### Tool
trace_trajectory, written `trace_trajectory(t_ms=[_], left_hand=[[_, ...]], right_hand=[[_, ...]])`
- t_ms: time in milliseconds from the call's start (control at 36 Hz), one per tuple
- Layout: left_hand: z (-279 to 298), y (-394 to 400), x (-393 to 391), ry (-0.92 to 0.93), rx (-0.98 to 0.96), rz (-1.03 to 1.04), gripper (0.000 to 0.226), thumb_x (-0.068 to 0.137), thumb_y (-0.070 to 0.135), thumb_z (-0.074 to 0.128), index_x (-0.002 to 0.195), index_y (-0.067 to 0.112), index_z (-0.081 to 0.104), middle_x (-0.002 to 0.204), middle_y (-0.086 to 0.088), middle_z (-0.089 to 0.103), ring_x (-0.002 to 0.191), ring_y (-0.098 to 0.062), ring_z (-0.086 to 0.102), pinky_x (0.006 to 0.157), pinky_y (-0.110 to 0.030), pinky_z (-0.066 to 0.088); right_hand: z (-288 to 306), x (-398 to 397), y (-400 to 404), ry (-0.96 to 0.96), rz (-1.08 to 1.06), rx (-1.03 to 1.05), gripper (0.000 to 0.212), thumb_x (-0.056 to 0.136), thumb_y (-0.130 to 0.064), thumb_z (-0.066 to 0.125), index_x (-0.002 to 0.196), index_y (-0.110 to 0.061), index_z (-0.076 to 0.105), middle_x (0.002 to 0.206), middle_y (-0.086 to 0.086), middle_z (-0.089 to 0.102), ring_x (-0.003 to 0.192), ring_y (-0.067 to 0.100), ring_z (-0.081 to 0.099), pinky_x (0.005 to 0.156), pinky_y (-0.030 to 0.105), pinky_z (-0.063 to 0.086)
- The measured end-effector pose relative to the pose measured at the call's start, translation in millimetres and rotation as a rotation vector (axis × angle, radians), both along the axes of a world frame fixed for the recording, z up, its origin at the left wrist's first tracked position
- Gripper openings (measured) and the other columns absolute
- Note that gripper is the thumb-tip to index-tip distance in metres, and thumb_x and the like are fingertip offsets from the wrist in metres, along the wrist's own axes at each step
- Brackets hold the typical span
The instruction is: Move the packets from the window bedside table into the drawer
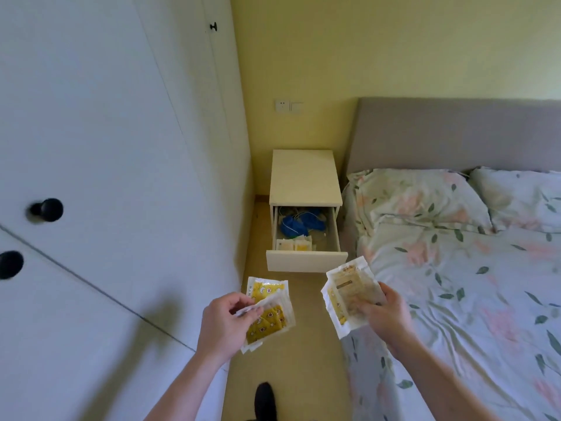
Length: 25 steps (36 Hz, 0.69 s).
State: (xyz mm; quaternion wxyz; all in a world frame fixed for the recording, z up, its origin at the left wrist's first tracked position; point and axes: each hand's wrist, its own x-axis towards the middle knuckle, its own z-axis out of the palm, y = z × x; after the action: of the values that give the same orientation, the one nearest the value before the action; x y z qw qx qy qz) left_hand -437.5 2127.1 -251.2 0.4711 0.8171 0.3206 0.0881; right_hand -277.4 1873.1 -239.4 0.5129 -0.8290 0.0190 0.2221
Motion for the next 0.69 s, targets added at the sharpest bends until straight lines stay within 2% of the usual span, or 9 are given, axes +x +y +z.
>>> trace_trajectory(t_ms=[139, 250, 389, 528, 694], left_hand=[[-5, 38, 55, 0.015, -0.040, -0.030, 0.010, 0.081, 0.031, 0.083, 0.080, 0.028, 0.073, 0.083, 0.015, 0.072, 0.082, -0.007, 0.068, 0.058, -0.012, 0.051], [-6, 61, 92, 0.032, -0.046, -0.054, 0.010, 0.080, 0.030, 0.083, 0.079, 0.027, 0.074, 0.083, 0.012, 0.073, 0.082, -0.009, 0.068, 0.056, -0.011, 0.049], [-16, 91, 140, 0.078, -0.061, -0.049, 0.010, 0.081, 0.031, 0.083, 0.081, 0.026, 0.074, 0.085, 0.009, 0.073, 0.083, -0.011, 0.069, 0.059, -0.013, 0.047], [-26, 116, 198, 0.113, -0.086, -0.028, 0.010, 0.081, 0.031, 0.083, 0.082, 0.025, 0.075, 0.085, 0.006, 0.075, 0.082, -0.012, 0.071, 0.058, -0.014, 0.049], [-41, 141, 283, 0.169, -0.105, 0.013, 0.011, 0.081, 0.029, 0.083, 0.081, 0.022, 0.075, 0.083, 0.005, 0.075, 0.081, -0.014, 0.071, 0.058, -0.014, 0.047]], right_hand=[[-13, 42, 31, 0.066, -0.098, 0.031, 0.024, 0.085, -0.005, 0.073, 0.104, -0.021, 0.070, 0.093, -0.001, 0.077, 0.090, 0.021, 0.072, 0.080, 0.042, 0.060], [-24, 77, 45, 0.123, -0.176, 0.068, 0.029, 0.085, -0.008, 0.073, 0.112, -0.017, 0.068, 0.097, 0.002, 0.077, 0.092, 0.024, 0.073, 0.085, 0.050, 0.060], [-42, 130, 65, 0.203, -0.248, 0.116, 0.035, 0.089, -0.011, 0.073, 0.123, -0.013, 0.063, 0.103, 0.007, 0.076, 0.093, 0.026, 0.074, 0.090, 0.052, 0.059], [-60, 193, 85, 0.274, -0.282, 0.151, 0.030, 0.091, -0.005, 0.070, 0.120, -0.008, 0.064, 0.100, 0.011, 0.076, 0.089, 0.028, 0.075, 0.082, 0.047, 0.061], [-82, 282, 118, 0.356, -0.315, 0.157, 0.030, 0.091, -0.004, 0.069, 0.118, -0.013, 0.060, 0.105, 0.014, 0.073, 0.087, 0.028, 0.074, 0.046, 0.024, 0.051]])
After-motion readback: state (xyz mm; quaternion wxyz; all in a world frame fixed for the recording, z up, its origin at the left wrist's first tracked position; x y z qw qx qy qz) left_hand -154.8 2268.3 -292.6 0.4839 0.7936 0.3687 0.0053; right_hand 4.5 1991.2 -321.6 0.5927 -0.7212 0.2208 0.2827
